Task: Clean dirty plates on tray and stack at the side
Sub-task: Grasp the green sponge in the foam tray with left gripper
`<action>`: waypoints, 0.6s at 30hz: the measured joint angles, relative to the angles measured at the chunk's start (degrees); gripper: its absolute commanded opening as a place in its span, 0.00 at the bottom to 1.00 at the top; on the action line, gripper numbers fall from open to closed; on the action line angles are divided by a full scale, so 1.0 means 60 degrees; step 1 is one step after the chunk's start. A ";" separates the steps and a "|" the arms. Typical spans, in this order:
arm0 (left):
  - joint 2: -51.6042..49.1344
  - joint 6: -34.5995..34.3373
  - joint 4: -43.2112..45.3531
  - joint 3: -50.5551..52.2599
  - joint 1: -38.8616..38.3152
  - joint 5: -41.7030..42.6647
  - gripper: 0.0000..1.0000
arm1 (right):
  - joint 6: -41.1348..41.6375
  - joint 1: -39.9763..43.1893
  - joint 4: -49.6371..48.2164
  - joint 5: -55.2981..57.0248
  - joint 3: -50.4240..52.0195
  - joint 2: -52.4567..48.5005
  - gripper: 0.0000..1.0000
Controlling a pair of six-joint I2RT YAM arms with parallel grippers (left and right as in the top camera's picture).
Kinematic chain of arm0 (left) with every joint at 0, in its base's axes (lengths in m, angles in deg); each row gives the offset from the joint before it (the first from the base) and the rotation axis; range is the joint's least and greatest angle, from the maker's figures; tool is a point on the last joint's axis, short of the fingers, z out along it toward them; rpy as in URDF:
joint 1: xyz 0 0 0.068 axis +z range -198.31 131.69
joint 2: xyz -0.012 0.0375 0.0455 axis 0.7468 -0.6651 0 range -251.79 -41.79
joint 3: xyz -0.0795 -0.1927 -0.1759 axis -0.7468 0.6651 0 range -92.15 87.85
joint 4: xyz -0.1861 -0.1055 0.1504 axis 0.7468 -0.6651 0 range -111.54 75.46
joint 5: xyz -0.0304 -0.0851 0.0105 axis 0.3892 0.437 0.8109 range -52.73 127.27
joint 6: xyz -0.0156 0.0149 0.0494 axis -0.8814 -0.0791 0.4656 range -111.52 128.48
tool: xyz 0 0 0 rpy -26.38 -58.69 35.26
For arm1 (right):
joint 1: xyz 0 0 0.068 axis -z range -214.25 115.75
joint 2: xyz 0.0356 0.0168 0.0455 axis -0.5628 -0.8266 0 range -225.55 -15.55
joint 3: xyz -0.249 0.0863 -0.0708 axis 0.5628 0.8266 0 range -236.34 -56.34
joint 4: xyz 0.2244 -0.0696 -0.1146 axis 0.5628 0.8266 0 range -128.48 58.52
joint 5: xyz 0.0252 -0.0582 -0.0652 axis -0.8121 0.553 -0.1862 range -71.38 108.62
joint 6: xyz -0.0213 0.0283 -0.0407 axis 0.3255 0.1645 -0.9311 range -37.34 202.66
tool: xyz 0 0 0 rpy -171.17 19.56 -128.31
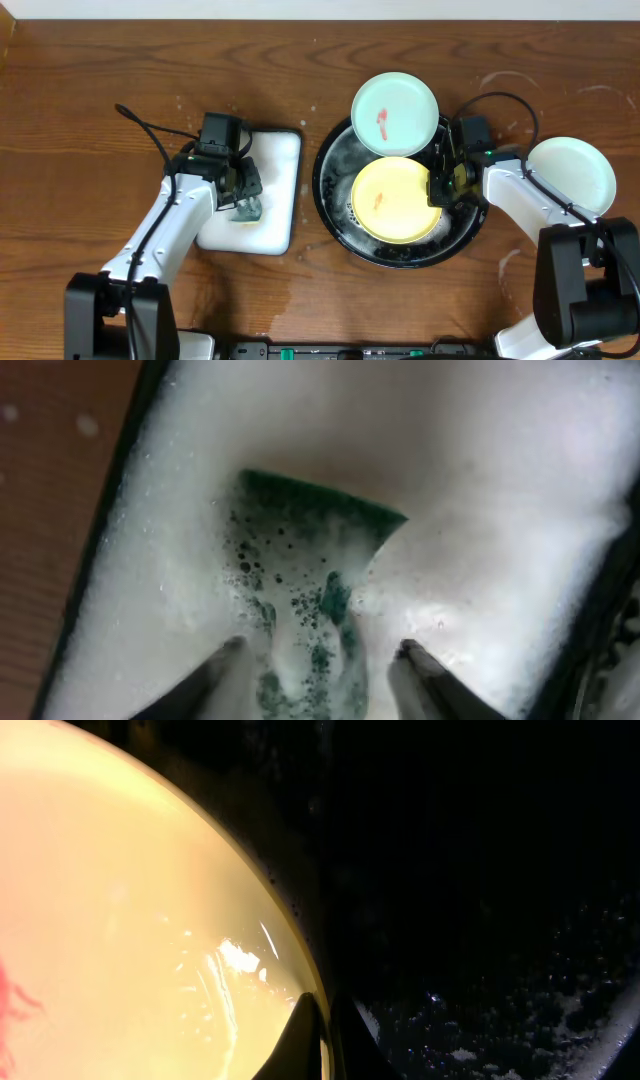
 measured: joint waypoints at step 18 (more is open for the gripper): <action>-0.1814 0.0066 0.0896 0.0288 0.0033 0.0022 0.07 | 0.0000 0.0000 0.0000 0.0004 0.0000 0.0000 0.01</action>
